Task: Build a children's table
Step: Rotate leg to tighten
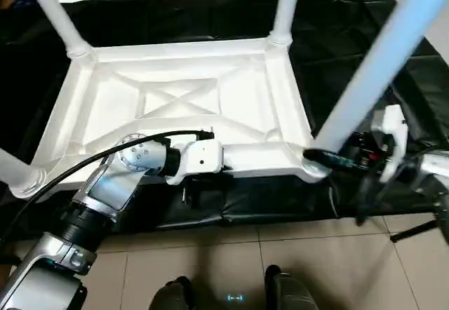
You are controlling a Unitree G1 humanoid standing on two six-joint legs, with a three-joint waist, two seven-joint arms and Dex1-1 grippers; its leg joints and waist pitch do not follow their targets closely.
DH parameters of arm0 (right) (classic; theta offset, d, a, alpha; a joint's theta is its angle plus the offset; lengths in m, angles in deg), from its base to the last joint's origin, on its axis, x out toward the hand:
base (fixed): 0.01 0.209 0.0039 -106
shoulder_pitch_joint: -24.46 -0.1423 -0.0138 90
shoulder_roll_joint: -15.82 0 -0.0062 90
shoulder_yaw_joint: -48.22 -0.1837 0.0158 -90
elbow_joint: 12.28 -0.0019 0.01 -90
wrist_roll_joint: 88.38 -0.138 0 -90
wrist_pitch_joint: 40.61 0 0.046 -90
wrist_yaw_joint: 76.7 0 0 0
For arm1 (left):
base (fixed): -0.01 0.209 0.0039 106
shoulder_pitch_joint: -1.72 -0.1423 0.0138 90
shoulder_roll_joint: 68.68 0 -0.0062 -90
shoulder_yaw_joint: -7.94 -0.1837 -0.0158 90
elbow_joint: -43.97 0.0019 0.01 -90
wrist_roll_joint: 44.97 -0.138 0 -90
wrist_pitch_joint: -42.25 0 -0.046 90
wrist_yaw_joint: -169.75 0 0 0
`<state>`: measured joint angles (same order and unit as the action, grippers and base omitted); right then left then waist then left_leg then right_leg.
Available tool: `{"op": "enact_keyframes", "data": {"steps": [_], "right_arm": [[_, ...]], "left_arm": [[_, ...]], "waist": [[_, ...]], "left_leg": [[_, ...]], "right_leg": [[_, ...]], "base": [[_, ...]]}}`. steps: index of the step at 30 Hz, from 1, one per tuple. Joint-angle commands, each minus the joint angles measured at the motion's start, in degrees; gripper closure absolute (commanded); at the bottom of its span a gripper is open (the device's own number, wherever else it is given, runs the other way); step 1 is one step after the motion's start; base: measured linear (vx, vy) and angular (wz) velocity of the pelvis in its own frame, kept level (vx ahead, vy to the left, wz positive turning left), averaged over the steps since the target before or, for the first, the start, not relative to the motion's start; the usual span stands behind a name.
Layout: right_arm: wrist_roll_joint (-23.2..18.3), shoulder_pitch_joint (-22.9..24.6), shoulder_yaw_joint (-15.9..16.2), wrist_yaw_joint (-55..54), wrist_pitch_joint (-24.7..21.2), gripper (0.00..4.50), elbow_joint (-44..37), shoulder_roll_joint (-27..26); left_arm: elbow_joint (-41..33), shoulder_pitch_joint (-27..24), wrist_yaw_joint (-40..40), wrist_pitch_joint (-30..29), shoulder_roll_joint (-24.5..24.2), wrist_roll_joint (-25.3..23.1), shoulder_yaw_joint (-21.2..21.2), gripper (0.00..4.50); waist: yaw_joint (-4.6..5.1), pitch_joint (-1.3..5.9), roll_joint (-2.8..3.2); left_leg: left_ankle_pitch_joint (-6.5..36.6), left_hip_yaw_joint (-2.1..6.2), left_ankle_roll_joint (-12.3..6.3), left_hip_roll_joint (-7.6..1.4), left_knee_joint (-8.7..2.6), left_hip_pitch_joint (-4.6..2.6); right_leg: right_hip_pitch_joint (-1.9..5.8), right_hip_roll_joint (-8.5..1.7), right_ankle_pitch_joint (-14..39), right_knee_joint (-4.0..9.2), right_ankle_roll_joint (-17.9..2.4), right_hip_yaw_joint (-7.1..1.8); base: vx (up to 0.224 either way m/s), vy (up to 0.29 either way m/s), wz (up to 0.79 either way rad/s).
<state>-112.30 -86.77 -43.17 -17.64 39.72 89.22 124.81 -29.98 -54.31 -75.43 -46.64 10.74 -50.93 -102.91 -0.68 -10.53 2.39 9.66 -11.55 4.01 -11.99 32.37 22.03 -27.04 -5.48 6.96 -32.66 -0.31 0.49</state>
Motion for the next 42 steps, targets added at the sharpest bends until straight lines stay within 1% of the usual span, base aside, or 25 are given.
{"op": "enact_keyframes", "data": {"steps": [1,4,5,6,7,10,11,14,16,18,19,20,21,22,23,24,25,27,28,29,31,32,34,38,42], "right_arm": [[4.0,-1.1,-3.0,-12.3,-2.5,2.54,5.0,-1.9],[7.8,-3.4,-4.2,-27.8,-3.9,2.57,10.2,-8.1],[9.4,-5.1,-4.8,-35.0,-3.0,2.58,13.8,-10.8],[10.2,-6.9,-5.7,-40.7,-1.3,2.59,17.3,-13.1],[10.5,-8.3,-6.4,-44.6,0.1,2.59,19.9,-14.7],[9.6,-12.5,-9.1,-54.0,4.5,2.60,26.9,-18.5],[9.2,-15.7,-10.2,-59.0,7.5,2.60,31.8,-20.3],[9.3,-18.5,-10.3,-60.4,9.7,2.60,35.3,-21.5],[9.5,-19.9,-9.6,-57.0,10.2,2.60,35.7,-21.7],[9.0,-19.2,-7.5,-47.7,10.0,2.60,33.0,-21.1],[9.3,-17.7,-4.7,-39.1,11.1,2.60,29.8,-19.7],[9.5,-14.3,-1.7,-30.6,11.7,2.25,24.2,-16.4],[9.6,-13.7,-1.1,-29.2,11.9,2.04,23.2,-15.7],[8.5,-11.8,-0.5,-25.5,11.2,1.90,20.0,-13.8],[6.3,-9.9,-0.6,-21.6,9.7,1.90,16.6,-11.8],[1.9,-6.4,-0.9,-13.8,6.7,1.91,10.7,-6.8],[0.7,-5.5,-0.8,-11.5,6.2,1.91,9.2,-5.3],[-2.5,-3.4,-1.5,-5.1,4.4,1.53,5.5,-0.3],[-3.2,-3.1,-2.1,-4.0,3.7,1.53,4.8,0.7],[-4.9,-2.8,-4.0,-1.0,1.3,1.47,2.8,2.7],[-5.4,-3.0,-4.9,0.0,0.5,1.38,2.2,3.5],[-6.5,-3.0,-6.3,2.0,-1.0,1.24,1.0,5.2],[-6.4,-3.0,-6.6,2.6,-1.2,1.07,0.5,6.3],[-6.8,-2.6,-5.6,4.8,-3.2,1.07,-0.1,8.9],[-5.0,-1.6,-3.4,7.6,-4.1,1.07,0.5,9.7]], "left_arm": [[0.2,-1.6,-0.7,1.0,1.2,0.1,-2.7,4.50],[2.2,0.0,4.5,-0.7,4.1,-2.8,-3.3,4.50],[3.4,1.0,7.1,-1.4,6.1,-3.8,-3.5,4.50],[4.6,2.0,9.5,-1.9,7.9,-4.7,-3.8,4.50],[5.4,2.7,11.0,-2.3,9.3,-5.3,-4.0,4.50],[7.6,4.8,15.4,-3.4,13.4,-6.5,-4.3,4.50],[9.6,6.5,18.1,-3.5,16.6,-6.9,-4.4,4.50],[11.4,7.9,18.9,-2.7,18.9,-6.9,-4.5,4.50],[12.2,8.5,18.8,-1.2,18.7,-7.5,-4.5,4.50],[12.1,8.2,17.8,-0.6,17.4,-7.5,-4.1,4.50],[11.9,7.6,16.2,1.3,15.7,-7.3,-3.9,4.50],[11.1,6.4,14.3,1.8,13.2,-7.0,-3.6,4.50],[11.0,6.1,14.0,2.0,12.8,-7.0,-3.5,4.50],[10.7,5.5,13.1,3.0,11.5,-6.8,-3.3,4.50],[10.2,4.7,11.4,3.7,10.3,-6.0,-3.1,4.50],[9.1,3.4,9.1,4.3,8.4,-4.9,-2.5,4.50],[8.7,3.2,8.5,4.5,8.0,-4.5,-2.4,4.50],[7.1,2.2,5.9,4.3,6.8,-2.8,-1.9,4.50],[6.6,1.9,5.4,4.0,6.6,-2.4,-1.9,4.50],[5.9,1.7,4.5,4.5,6.2,-2.1,-2.1,4.50],[5.7,1.7,4.3,4.5,6.0,-2.0,-2.3,4.50],[5.5,1.6,3.8,4.9,5.7,-1.9,-2.6,4.50],[5.5,1.5,3.4,5.1,5.6,-1.8,-2.7,4.50],[5.3,1.2,3.0,5.1,5.7,-1.7,-2.8,4.50],[4.4,0.9,2.4,4.5,5.7,-1.5,-3.0,4.50]], "waist": [[-0.05,4.47,-1.63],[0.86,4.31,-1.55],[1.06,4.42,-1.27],[1.27,4.39,-1.29],[1.61,4.39,-1.30],[1.55,4.54,-1.15],[1.66,4.54,-1.14],[1.65,4.77,-1.45],[1.57,4.74,-1.62],[1.45,4.80,-1.76],[1.44,4.82,-1.76],[1.03,4.75,-1.85],[0.77,4.78,-1.93],[0.83,4.86,-2.01],[0.77,4.86,-1.89],[0.40,4.87,-1.60],[-0.02,4.85,-1.71],[-0.50,4.98,-1.75],[-0.61,5.02,-1.48],[-0.56,4.87,-1.69],[-0.78,4.83,-1.58],[-1.02,4.67,-1.65],[-1.18,4.61,-1.75],[-1.23,4.60,-1.89],[-1.20,4.59,-2.21]], "left_leg": [[9.7,-0.40,-6.83,0.18,-3.09,-0.47],[11.0,-0.10,-4.53,0.47,-3.35,-0.07],[11.7,-0.02,-2.89,0.54,-3.32,-0.30],[13.1,0.09,-1.85,0.65,-3.48,-0.39],[14.3,-0.12,-1.40,0.63,-3.38,-0.64],[15.8,-0.03,-1.23,0.71,-3.47,-0.80],[16.2,-0.12,-1.57,0.70,-3.42,-0.83],[15.7,-0.22,-2.57,0.75,-3.40,-0.62],[15.8,-0.20,-3.71,0.83,-3.35,-0.42],[15.1,-0.16,-5.12,0.73,-3.35,-0.23],[15.3,-0.19,-5.68,0.70,-3.35,-0.22],[14.7,-0.14,-6.66,0.67,-3.27,-0.20],[13.6,-0.30,-7.87,0.43,-3.20,-0.39],[13.0,-0.34,-8.32,0.45,-3.14,-0.23],[12.1,-0.21,-8.56,0.41,-3.24,-0.04],[11.5,-0.30,-8.91,0.31,-3.13,-0.49],[11.1,-0.41,-9.37,0.13,-3.19,-0.77],[6.7,-0.31,-11.56,-0.05,-2.92,-0.28],[5.9,-0.49,-12.24,-0.12,-2.74,-0.58],[5.9,-0.54,-12.54,-0.07,-2.72,-0.41],[6.6,-0.61,-12.38,-0.22,-2.73,-0.65],[7.7,-0.63,-11.56,-0.27,-2.86,-0.70],[8.4,-0.65,-10.91,-0.28,-2.90,-0.76],[9.0,-0.56,-9.55,-0.19,-2.99,-0.63],[9.0,-0.54,-9.61,-0.16,-2.96,-0.56]], "right_leg": [[3.93,-0.63,16.8,3.24,-12.6,-0.49],[3.87,-0.56,20.2,3.53,-11.2,-0.22],[3.74,-0.65,22.7,3.62,-10.3,-0.20],[3.75,-0.55,24.2,3.88,-9.7,-0.10],[3.31,-0.69,24.7,4.12,-9.9,-0.27],[3.46,-0.63,24.4,4.31,-9.9,-0.15],[3.33,-0.48,23.1,4.29,-10.4,-0.12],[3.65,-0.36,19.1,4.04,-11.5,-0.03],[3.88,-0.34,18.3,3.97,-11.6,0.06],[4.09,-0.41,17.2,3.86,-11.7,0.08],[4.11,-0.35,16.7,3.82,-11.9,0.13],[4.37,-0.33,15.3,3.77,-11.8,0.11],[4.30,-0.48,13.6,3.71,-12.6,-0.08],[4.34,-0.48,13.4,3.59,-12.9,-0.05],[4.47,-0.54,13.8,3.50,-13.1,0.01],[4.29,-0.47,12.9,3.48,-13.6,-0.12],[4.41,-0.34,11.4,3.54,-13.7,-0.28],[4.84,-0.26,3.6,2.18,-16.4,-0.28],[4.48,-0.30,2.7,2.19,-17.0,-0.27],[4.60,-0.29,3.3,2.22,-17.0,-0.24],[4.41,-0.46,5.0,2.41,-16.8,-0.29],[4.39,-0.56,8.3,2.74,-16.2,-0.28],[4.25,-0.55,10.2,2.91,-15.7,-0.30],[4.19,-0.63,13.0,3.15,-14.4,-0.34],[4.07,-0.66,13.8,3.22,-13.8,-0.33]], "base": [[0.000,0.000,0.00],[0.000,0.000,0.00],[0.000,0.000,0.00],[0.000,0.000,0.00],[0.000,0.000,0.00],[0.000,0.000,0.00],[0.000,0.000,0.00],[0.000,0.000,0.00],[0.000,0.000,0.00],[0.000,0.000,0.00],[0.000,0.000,0.00],[0.000,0.000,0.00],[0.000,0.000,0.00],[0.000,0.000,0.00],[0.000,0.000,0.00],[0.000,0.000,0.00],[0.057,-0.017,0.06],[0.060,-0.006,0.02],[0.000,0.000,0.00],[0.000,0.000,0.00],[0.000,0.000,0.00],[0.000,0.000,0.00],[0.000,0.000,0.00],[0.000,0.000,0.00],[0.000,0.000,0.00]]}}
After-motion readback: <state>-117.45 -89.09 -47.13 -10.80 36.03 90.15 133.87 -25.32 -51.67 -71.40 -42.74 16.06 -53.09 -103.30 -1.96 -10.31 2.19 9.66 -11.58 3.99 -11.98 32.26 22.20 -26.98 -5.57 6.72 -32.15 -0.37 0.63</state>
